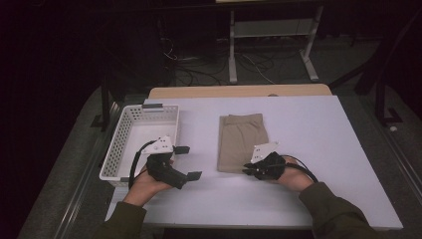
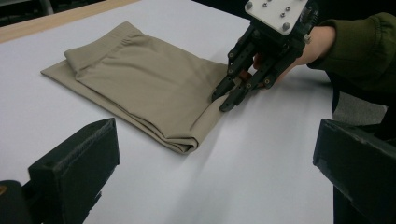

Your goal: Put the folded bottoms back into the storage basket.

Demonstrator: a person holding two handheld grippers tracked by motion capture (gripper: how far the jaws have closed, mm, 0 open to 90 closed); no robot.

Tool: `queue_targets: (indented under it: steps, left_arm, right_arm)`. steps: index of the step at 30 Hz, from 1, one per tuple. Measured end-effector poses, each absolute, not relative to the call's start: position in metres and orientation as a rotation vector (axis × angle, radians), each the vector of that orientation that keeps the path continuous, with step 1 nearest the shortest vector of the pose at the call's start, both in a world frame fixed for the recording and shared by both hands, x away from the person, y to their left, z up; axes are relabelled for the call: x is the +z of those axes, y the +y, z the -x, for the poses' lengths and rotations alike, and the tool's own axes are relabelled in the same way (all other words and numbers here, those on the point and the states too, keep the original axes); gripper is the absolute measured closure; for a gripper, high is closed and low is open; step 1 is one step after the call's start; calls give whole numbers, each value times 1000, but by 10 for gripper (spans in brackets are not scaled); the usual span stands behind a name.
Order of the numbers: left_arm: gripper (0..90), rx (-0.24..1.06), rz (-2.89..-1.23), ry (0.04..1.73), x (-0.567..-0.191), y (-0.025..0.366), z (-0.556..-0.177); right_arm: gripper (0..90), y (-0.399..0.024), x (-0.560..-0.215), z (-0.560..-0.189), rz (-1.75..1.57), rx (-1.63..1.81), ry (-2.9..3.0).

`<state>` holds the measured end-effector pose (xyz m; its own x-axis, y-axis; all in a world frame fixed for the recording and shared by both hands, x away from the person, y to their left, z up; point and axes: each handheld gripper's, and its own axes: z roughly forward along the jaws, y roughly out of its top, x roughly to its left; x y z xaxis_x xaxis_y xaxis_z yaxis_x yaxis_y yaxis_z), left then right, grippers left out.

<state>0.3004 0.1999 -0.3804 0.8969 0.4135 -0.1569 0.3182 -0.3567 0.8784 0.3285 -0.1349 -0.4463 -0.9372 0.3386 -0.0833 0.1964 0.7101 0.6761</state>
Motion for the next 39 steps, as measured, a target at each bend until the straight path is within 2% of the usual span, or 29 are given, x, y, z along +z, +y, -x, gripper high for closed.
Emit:
queue_targets:
  steps: [7,39]
  left_arm:
    - [4,109,-1970,533,-380,200,-300]
    - [4,106,-1971,532,-380,200,-300]
  right_arm:
    - [829,-135,-445,-330,-414,1050,2730]
    - [831,-136,-436,-313,-392,1093,2795]
